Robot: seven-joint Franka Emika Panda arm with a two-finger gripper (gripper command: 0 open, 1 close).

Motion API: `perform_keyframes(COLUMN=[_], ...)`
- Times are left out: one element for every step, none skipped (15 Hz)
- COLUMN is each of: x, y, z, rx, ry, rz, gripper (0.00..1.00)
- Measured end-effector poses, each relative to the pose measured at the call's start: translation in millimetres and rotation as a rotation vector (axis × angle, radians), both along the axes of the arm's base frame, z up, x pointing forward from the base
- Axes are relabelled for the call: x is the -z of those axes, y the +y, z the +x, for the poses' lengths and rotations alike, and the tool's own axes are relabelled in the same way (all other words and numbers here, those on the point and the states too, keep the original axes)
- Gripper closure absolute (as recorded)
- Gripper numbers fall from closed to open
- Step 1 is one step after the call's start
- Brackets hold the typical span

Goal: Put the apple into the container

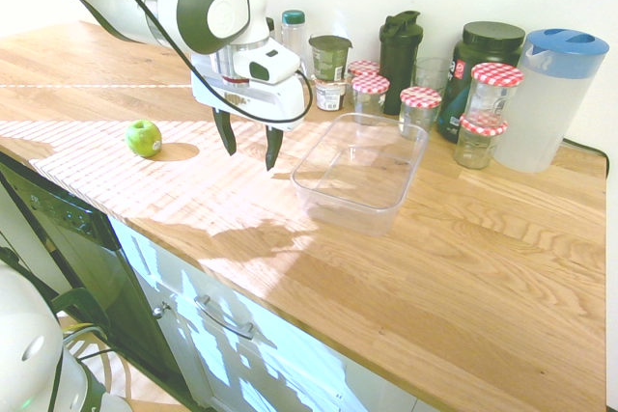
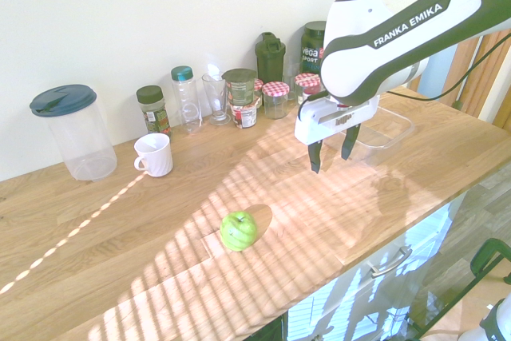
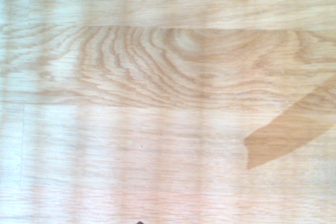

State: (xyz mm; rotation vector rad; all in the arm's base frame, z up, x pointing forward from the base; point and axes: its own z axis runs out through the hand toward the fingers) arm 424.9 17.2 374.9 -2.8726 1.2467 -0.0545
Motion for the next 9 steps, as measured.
perform_keyframes(x=[1,0,-5,-15,-25,-37,-47,-55,-61], y=[0,0,2,8,21,43,71,105,136], z=[0,1,4,8,12,14,13,9,3], rx=[-0.001,-0.002,-0.008,-0.031,-0.071,-0.124,-0.183,-0.253,-0.319], ry=[0.002,-0.001,-0.013,-0.029,-0.04,-0.047,-0.056,-0.067,-0.076], rz=[0.0,0.0,0.0,0.0,0.002,0.004,0.011,0.02,0.023], gripper=[0.0,0.0,0.0,0.0,0.0,0.0,0.0,0.0,0.0])
